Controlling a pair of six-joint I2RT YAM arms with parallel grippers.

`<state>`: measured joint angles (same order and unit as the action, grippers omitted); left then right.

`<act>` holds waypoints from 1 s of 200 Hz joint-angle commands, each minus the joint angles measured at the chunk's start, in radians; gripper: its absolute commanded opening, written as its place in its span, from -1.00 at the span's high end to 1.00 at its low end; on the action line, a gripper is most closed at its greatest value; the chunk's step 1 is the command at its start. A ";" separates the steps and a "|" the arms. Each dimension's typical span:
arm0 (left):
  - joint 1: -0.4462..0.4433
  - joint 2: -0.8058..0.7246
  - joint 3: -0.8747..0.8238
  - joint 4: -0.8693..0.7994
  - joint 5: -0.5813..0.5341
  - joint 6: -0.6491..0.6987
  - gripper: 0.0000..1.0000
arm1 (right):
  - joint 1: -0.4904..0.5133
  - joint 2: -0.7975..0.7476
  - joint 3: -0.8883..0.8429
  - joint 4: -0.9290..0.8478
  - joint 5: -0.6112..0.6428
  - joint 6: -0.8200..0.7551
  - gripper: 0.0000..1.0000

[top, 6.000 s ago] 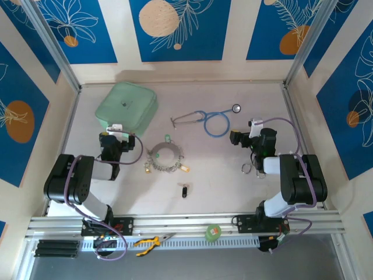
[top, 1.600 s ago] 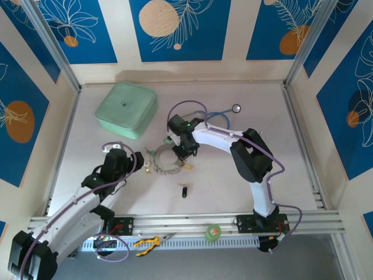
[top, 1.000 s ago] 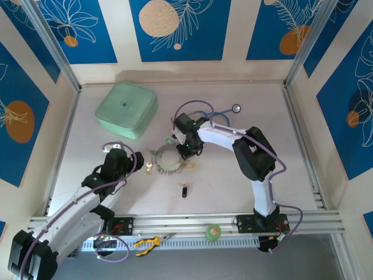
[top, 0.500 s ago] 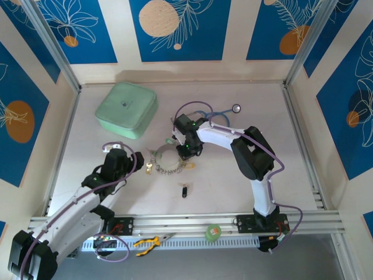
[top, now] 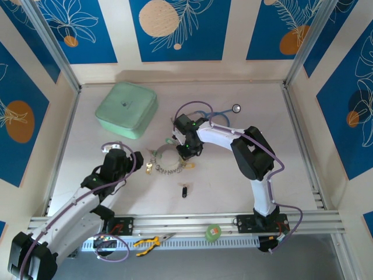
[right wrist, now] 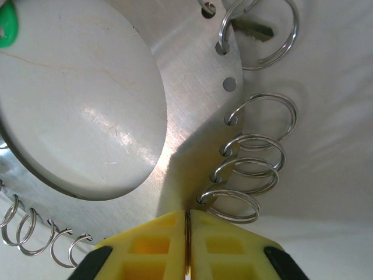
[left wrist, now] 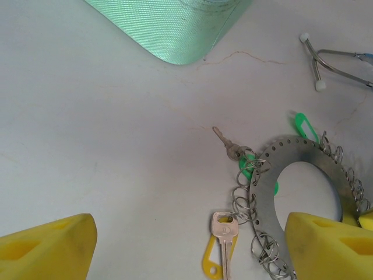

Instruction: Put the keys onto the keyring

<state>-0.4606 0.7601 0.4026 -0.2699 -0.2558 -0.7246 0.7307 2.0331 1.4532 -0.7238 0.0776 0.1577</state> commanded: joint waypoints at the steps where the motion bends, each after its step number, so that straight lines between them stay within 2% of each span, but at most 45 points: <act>1: -0.005 -0.010 -0.001 0.009 -0.022 0.010 -0.67 | -0.004 0.020 0.028 -0.041 0.007 -0.005 0.85; 25: -0.006 -0.013 0.000 0.007 -0.024 0.011 -0.67 | -0.004 0.018 0.030 -0.045 0.014 -0.010 1.00; 57: -0.006 -0.016 0.014 0.035 -0.015 0.084 -0.67 | 0.010 -0.047 -0.001 0.025 0.049 -0.029 1.00; 84: -0.006 -0.020 0.041 0.134 0.029 0.292 -0.69 | 0.045 -0.174 -0.110 0.203 0.112 -0.108 1.00; 113: -0.004 0.000 0.046 0.294 0.131 0.564 -0.65 | 0.045 -0.227 -0.143 0.262 0.072 -0.192 1.00; 134: -0.006 0.048 0.054 0.375 0.183 0.686 -0.50 | 0.045 -0.241 -0.135 0.252 0.037 -0.240 1.00; 153: -0.006 0.097 0.049 0.459 0.300 0.810 -0.19 | 0.045 -0.281 -0.155 0.283 -0.006 -0.278 1.00; 163: -0.006 0.111 0.053 0.477 0.370 0.870 -0.14 | 0.043 -0.305 -0.170 0.303 -0.036 -0.288 1.00; 181: -0.005 0.124 0.080 0.441 0.519 1.006 0.00 | 0.034 -0.355 -0.204 0.359 -0.111 -0.301 1.00; 200: -0.005 0.139 0.126 0.340 0.592 1.127 0.11 | 0.018 -0.408 -0.258 0.444 -0.229 -0.325 1.00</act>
<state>-0.4606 0.8879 0.4492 0.1204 0.1394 0.1635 0.7662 1.7142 1.2438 -0.4068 0.0296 -0.1089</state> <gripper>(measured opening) 0.463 0.054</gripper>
